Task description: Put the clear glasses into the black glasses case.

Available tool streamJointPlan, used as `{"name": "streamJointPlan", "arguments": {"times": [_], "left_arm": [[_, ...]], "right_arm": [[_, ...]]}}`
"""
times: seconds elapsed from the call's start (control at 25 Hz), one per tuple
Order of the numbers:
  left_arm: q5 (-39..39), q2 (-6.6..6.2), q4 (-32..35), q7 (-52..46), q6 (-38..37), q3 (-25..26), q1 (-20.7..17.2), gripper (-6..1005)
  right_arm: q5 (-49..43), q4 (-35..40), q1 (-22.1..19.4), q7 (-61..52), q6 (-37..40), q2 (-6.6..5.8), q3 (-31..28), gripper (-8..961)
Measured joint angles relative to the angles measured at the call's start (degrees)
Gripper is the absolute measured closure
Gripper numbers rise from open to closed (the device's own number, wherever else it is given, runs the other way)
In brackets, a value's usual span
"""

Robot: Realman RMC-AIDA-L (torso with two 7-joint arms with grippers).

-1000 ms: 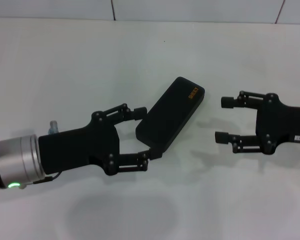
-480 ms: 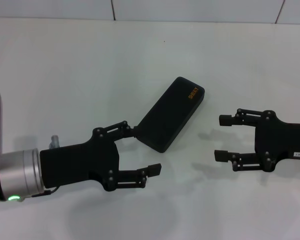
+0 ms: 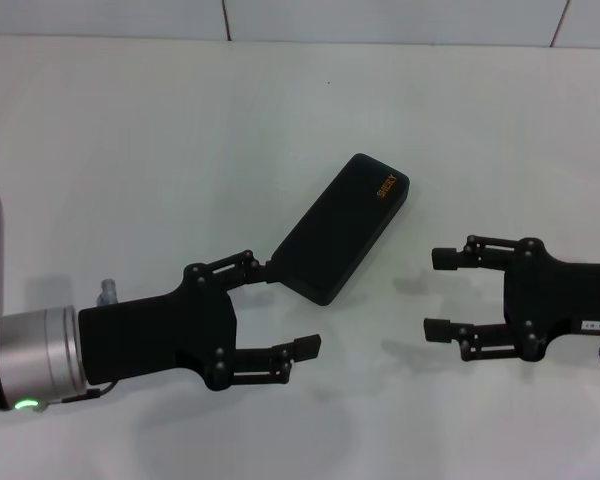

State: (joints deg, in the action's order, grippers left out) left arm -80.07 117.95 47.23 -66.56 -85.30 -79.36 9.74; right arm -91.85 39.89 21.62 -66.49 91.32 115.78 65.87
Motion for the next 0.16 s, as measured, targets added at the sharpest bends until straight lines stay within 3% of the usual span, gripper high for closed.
{"name": "streamJointPlan", "arguments": {"times": [0.16], "left_arm": [[0.0, 0.03, -0.03, 0.13, -0.47, 0.0, 0.01, 103]], "right_arm": [[0.02, 0.0, -0.03, 0.02, 0.0, 0.06, 0.47, 158]]}}
